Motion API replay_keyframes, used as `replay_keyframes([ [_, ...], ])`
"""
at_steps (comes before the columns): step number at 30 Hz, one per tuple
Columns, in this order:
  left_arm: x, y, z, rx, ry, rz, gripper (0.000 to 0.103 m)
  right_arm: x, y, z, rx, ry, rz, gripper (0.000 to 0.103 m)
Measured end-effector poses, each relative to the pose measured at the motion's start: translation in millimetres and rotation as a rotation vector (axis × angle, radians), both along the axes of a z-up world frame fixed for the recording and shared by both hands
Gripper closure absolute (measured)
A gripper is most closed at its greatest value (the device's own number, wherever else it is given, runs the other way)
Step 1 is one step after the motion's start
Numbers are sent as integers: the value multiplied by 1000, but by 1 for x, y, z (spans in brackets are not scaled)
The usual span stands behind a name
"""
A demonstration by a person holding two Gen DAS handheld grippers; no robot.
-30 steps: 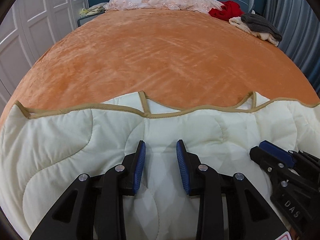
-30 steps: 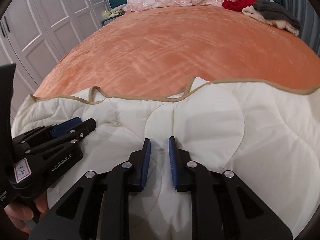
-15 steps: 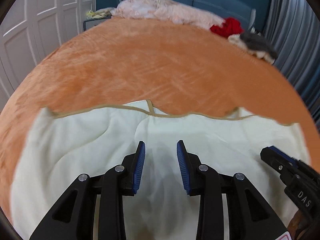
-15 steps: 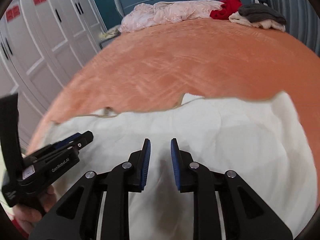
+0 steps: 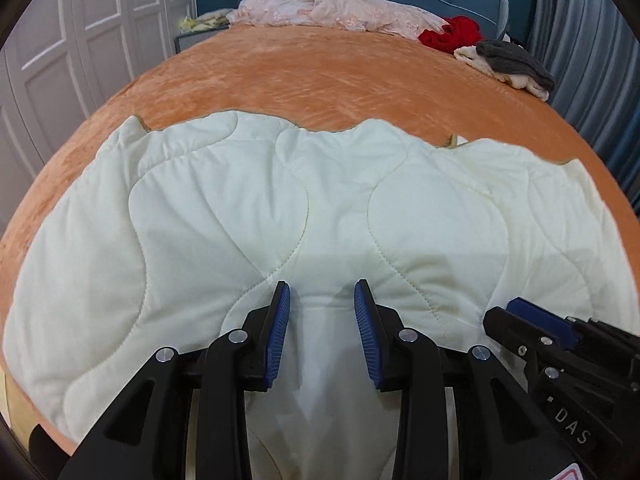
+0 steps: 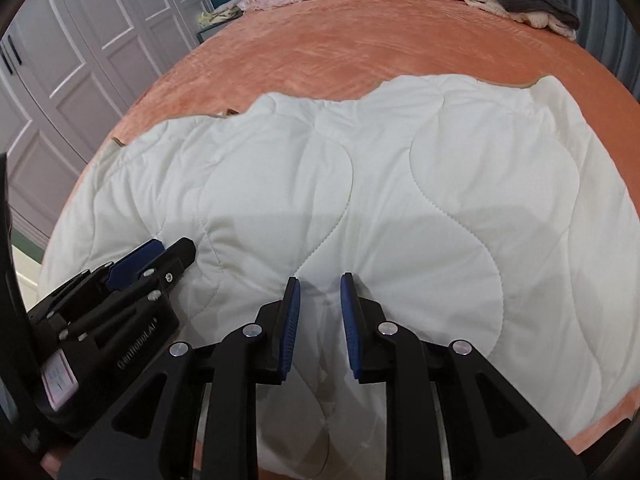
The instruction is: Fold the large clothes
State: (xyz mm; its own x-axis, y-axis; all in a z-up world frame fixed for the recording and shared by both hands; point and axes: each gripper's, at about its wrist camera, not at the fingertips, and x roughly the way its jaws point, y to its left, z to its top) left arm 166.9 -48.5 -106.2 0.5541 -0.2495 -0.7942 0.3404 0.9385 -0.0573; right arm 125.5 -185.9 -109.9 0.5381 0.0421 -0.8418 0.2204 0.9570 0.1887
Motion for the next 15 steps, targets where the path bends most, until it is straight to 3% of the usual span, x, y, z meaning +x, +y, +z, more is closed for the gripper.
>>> replay_keyframes([
  [8,-6,-10,-11,52,-71,1,69,0,6,-10,-64,-33,13,84],
  [12,-5,-11,-9,61,-74,-7,69,-1,1,-10,-19,-38,-4,83],
  [15,-5,-4,5,49,-30,-16,69,-2,-3,2,27,-19,-22,83],
])
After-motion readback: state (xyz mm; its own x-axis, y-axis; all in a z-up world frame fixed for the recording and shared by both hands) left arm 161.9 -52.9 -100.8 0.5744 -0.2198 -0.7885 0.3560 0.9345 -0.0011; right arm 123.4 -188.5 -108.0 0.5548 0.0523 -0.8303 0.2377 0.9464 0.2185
